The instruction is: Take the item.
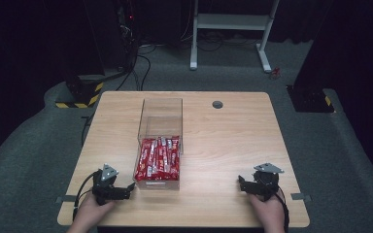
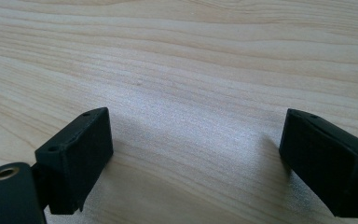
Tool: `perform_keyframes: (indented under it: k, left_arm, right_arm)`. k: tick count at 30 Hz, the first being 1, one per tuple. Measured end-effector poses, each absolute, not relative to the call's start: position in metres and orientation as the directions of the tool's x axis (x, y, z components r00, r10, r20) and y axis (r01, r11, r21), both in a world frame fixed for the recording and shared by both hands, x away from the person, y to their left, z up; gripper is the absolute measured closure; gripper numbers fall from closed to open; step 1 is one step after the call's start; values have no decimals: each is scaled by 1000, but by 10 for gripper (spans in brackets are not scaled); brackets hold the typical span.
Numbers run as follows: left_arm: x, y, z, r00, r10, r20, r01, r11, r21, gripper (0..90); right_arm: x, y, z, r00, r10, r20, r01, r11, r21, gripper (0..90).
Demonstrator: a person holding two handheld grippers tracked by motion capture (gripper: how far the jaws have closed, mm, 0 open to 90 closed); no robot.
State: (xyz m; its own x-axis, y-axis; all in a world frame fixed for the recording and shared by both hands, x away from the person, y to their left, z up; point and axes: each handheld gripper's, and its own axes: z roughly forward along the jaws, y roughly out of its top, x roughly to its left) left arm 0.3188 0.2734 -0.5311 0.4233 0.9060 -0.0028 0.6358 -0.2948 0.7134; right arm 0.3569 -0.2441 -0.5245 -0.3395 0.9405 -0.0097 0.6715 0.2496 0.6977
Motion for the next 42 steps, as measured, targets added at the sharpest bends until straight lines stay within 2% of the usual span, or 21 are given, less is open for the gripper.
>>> perform_keyframes:
  k: [21, 27, 42]
  left_arm:
    - [319, 273, -531, 423, 906, -3, 636, -295, 713, 6]
    - [319, 273, -531, 423, 906, -3, 636, -295, 713, 6]
    - [319, 273, -531, 423, 906, -3, 636, -295, 713, 6]
  right_arm:
    - [358, -244, -525, -350, 937, -11, 667, 257, 700, 93]
    - [357, -246, -523, -358, 934, -4, 665, 258, 701, 127]
    - [348, -236, -506, -389, 921, -17, 610, 271, 744, 128]
